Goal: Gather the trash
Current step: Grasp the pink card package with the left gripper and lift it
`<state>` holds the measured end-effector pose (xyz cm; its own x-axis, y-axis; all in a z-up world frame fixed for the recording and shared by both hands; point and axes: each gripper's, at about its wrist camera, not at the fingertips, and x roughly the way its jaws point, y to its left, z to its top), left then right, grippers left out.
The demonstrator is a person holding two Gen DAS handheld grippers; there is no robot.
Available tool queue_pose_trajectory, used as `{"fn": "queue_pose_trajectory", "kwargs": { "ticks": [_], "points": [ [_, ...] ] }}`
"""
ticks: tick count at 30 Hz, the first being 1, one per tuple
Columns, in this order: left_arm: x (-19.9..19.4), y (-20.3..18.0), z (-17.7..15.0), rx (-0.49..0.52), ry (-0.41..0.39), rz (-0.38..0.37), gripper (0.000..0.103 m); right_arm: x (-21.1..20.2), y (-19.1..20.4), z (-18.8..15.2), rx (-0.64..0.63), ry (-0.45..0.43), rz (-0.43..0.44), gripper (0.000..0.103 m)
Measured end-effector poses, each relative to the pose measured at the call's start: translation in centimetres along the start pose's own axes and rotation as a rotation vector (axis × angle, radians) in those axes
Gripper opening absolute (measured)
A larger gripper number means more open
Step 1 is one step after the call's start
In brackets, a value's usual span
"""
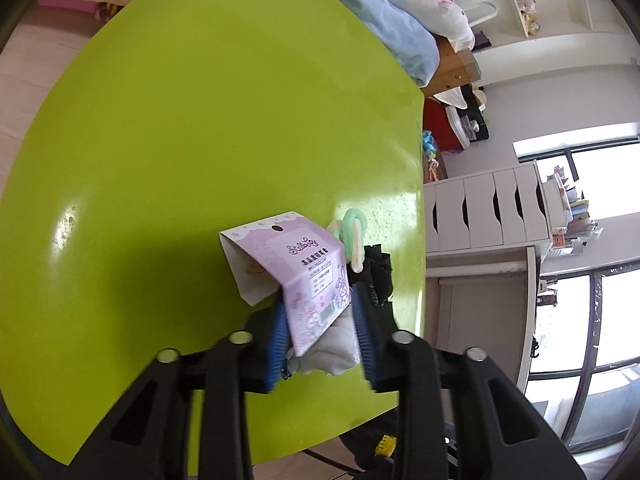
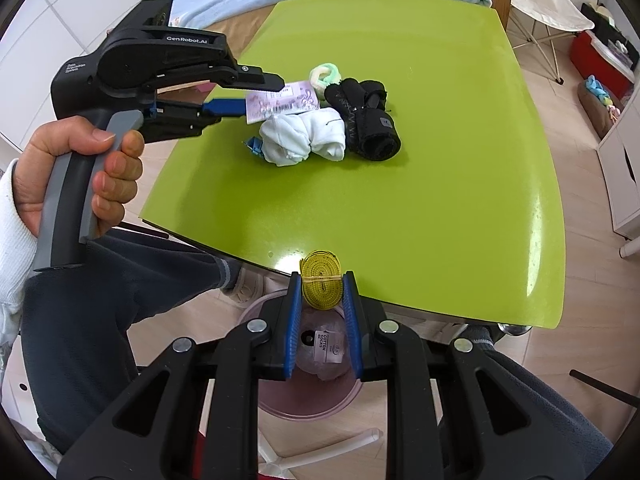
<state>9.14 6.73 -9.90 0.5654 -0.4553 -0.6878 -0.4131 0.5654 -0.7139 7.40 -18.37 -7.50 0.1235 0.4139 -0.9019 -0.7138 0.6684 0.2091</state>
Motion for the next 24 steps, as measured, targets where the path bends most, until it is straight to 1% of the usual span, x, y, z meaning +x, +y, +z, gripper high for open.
{"fn": "queue_pose_trajectory", "kwargs": {
  "ticks": [1, 3, 8, 11, 15, 21, 24],
  "points": [
    [-0.1, -0.1, 0.0, 0.004, -0.001, 0.001, 0.018, 0.1, 0.1, 0.0, 0.0, 0.002, 0.0, 0.02],
    [-0.3, -0.3, 0.0, 0.015, -0.005, -0.002, 0.009, 0.1, 0.1, 0.1, 0.0, 0.004, 0.0, 0.02],
    [-0.9, -1.3, 0.0, 0.057, -0.024, -0.009, 0.0, 0.0, 0.3, 0.2, -0.001, -0.005, 0.003, 0.02],
    [-1.6, -2.2, 0.0, 0.095, -0.046, 0.005, 0.0, -0.2, 0.2, 0.1, -0.001, -0.015, 0.005, 0.02],
    [-2.8, -4.1, -0.3, 0.175, -0.075, 0.04, 0.0, -0.8, 0.3, 0.1, -0.003, -0.029, 0.007, 0.02],
    [-5.0, -7.0, -1.7, 0.324, -0.111, 0.14, 0.0, -2.2, 0.4, 0.2, -0.011, -0.055, 0.008, 0.02],
    [-6.1, -8.2, -3.0, 0.4, -0.125, 0.192, 0.0, -3.1, 0.5, 0.1, -0.017, -0.068, 0.008, 0.02]
  ]
}}
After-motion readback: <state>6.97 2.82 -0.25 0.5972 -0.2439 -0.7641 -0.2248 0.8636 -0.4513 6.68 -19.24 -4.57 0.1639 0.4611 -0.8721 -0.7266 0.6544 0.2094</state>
